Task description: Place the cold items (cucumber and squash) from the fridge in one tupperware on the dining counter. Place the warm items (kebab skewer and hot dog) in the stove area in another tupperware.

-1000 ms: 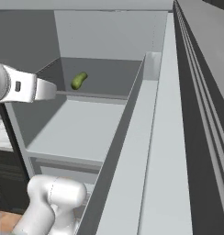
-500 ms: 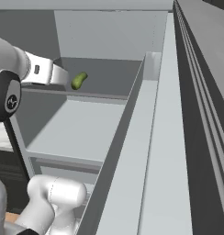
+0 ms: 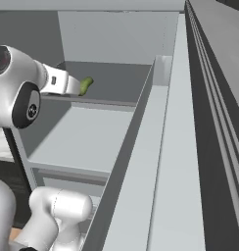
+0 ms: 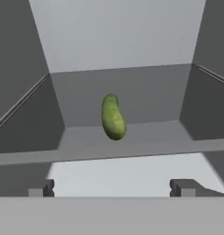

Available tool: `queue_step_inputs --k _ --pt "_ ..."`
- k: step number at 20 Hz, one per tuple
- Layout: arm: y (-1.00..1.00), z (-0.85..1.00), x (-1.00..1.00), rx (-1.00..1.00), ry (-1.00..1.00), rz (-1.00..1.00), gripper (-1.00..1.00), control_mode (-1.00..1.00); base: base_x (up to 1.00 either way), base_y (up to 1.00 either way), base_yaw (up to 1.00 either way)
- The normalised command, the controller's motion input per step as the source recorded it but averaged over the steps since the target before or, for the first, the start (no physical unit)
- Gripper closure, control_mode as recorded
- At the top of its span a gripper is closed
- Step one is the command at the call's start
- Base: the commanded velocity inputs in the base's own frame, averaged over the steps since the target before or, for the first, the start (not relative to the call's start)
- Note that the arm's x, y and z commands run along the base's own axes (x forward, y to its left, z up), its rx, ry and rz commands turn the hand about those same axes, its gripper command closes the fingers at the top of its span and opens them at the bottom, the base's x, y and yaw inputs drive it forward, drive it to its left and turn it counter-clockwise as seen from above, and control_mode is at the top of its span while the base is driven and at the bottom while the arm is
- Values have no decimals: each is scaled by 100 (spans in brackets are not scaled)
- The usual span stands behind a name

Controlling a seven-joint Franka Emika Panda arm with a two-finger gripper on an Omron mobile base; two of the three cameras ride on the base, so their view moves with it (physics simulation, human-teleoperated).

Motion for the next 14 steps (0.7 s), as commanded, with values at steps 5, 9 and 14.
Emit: queue_step_inputs --k 5,9,14 --pt "0 -15 57 0 4 0 -100 -100 0 0 0" --pt "0 -19 59 0 6 0 -100 -100 0 0 0" --pt "0 -22 55 0 4 0 -100 -100 0 0 0"
